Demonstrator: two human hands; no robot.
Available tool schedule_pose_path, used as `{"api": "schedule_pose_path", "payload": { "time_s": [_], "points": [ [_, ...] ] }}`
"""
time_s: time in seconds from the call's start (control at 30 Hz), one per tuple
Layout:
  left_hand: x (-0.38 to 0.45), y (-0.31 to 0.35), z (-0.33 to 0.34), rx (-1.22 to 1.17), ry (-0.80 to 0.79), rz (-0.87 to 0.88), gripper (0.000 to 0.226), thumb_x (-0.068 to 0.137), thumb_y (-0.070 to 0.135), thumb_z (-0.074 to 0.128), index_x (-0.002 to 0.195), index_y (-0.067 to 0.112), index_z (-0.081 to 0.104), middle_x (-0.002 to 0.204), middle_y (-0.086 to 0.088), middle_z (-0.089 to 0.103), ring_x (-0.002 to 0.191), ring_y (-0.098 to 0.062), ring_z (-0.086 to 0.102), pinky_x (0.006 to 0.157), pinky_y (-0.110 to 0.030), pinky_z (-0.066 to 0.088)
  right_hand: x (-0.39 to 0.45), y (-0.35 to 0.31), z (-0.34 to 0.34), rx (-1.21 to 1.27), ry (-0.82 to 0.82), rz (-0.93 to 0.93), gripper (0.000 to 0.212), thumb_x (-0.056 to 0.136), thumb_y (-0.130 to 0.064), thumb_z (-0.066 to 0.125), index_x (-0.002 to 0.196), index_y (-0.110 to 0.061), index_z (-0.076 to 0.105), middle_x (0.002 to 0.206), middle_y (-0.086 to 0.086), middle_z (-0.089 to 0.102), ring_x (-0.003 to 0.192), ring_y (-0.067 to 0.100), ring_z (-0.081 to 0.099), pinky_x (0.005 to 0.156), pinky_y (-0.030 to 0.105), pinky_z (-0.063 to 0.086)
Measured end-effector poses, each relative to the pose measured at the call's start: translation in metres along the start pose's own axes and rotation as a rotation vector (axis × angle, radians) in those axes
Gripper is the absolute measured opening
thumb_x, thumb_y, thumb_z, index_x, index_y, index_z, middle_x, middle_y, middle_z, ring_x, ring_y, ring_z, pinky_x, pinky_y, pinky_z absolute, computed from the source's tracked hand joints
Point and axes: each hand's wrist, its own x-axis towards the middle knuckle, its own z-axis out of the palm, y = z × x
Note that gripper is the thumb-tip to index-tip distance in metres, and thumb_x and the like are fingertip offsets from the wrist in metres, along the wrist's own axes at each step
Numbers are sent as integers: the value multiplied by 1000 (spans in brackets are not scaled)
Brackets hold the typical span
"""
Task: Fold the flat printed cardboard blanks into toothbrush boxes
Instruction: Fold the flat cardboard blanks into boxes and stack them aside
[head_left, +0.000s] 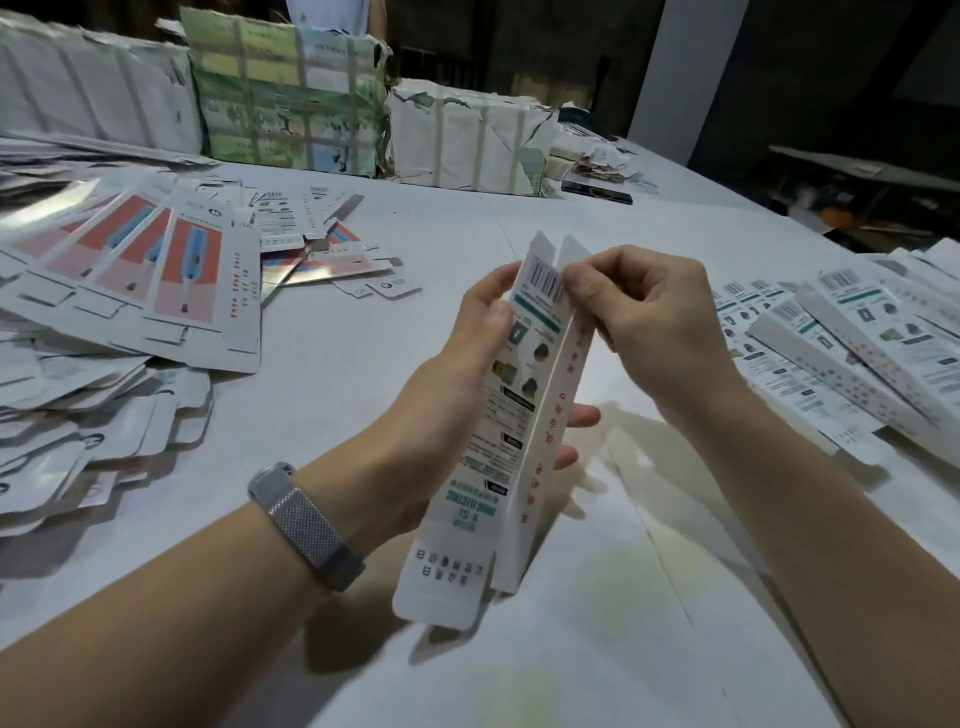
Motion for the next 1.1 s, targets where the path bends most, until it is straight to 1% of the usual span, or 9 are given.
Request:
{"api": "schedule_pose_path", "payload": {
  "time_s": [0.17,0.27,0.37,0.43,0.57,0.7,0.77,0.97,1.1],
  "points": [
    [-19,-6,4,-114,-111,85,44,103,0,23,146,4,32,104,-4,50,52,2,56,61,-17,47,6,-1,-15,-152,-161,10,30,99,-30,53,81,-8,62,55,-21,55,53,0,45,56,25,37],
    [-22,-11,-2,-122,-160,142,42,104,0,23,144,8,34,96,0,56,53,3,62,59,-18,49,7,-5,-23,-116,-181,39,33,90,-37,49,77,-8,59,56,-13,50,53,7,41,55,28,34],
    [-26,-13,-6,-187,-180,17,42,107,25,34,148,34,30,100,-11,67,71,-10,74,57,-23,55,7,-8,-27,60,-222,96,26,89,-32,49,69,-16,55,59,-6,49,51,11,36,49,26,33],
    [-34,-18,-12,-223,-257,-38,39,106,40,35,142,54,28,98,-5,73,80,-26,76,58,-31,58,6,-8,-27,120,-245,95,26,91,-29,48,68,-17,52,60,-5,51,51,10,37,48,24,34],
    [-30,-24,-21,-282,-331,-41,51,104,36,43,137,69,22,102,4,74,86,-32,75,65,-40,61,2,-6,-19,171,-232,78,25,92,-26,47,71,-12,49,66,11,46,58,21,38,48,24,35],
    [-26,-25,-29,-379,-434,-49,66,100,21,50,141,65,23,108,-1,73,87,-38,72,72,-48,61,-3,-6,-9,237,-212,37,22,91,-23,52,74,-9,47,70,24,45,61,27,41,48,24,36],
    [-22,-25,-33,-385,-464,-47,73,94,21,57,142,64,21,110,-6,72,89,-40,71,77,-53,60,-4,-7,-7,258,-191,24,23,87,-22,62,74,-11,46,72,22,48,63,30,45,47,25,38],
    [-15,-29,-55,-389,-634,-43,89,87,13,69,140,67,23,134,-26,56,113,-57,57,84,-58,55,-10,-11,4,395,-221,31,26,80,-17,72,77,-10,48,80,43,46,66,53,46,49,29,40],
    [-13,-33,-55,-413,-622,5,96,78,10,78,143,60,29,137,-33,48,119,-60,50,87,-64,51,-12,-11,6,454,-169,28,25,78,-15,75,78,-11,50,72,21,50,69,46,47,48,36,42]
  ]
}}
